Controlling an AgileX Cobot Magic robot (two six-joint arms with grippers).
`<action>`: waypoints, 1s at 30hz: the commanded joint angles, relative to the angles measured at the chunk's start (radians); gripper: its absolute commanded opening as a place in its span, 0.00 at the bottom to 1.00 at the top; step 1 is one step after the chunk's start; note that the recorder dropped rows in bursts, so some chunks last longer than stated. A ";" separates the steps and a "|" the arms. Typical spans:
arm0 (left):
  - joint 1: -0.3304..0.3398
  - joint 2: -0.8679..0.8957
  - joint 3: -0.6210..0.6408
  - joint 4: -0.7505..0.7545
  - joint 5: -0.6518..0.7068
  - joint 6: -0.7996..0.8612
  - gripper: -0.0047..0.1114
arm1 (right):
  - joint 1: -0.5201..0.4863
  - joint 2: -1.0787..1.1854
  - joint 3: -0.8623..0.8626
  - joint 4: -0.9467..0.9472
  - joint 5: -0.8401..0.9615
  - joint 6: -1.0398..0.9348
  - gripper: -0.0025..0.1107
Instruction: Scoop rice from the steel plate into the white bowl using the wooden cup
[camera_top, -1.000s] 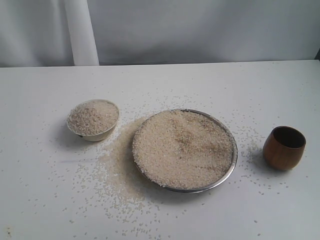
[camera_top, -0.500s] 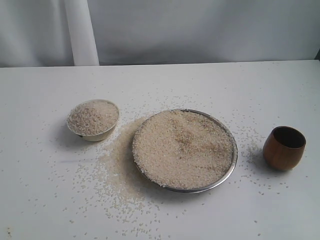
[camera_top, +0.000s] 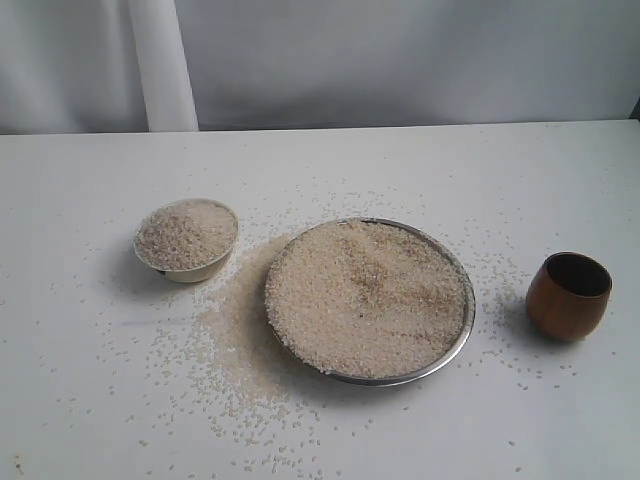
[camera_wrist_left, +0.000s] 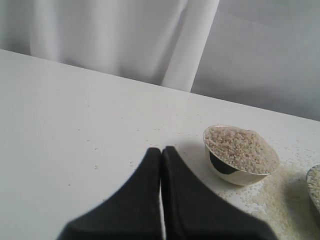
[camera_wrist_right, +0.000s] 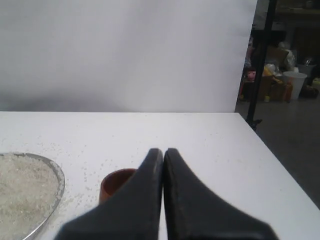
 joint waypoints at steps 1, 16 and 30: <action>-0.005 0.001 0.002 -0.004 -0.007 -0.004 0.04 | -0.008 -0.006 0.004 0.005 0.075 0.005 0.02; -0.005 0.001 0.002 -0.004 -0.007 -0.004 0.04 | -0.008 -0.006 0.004 0.028 0.182 0.005 0.02; -0.005 0.001 0.002 -0.004 -0.007 -0.004 0.04 | -0.008 -0.006 0.004 0.028 0.182 0.005 0.02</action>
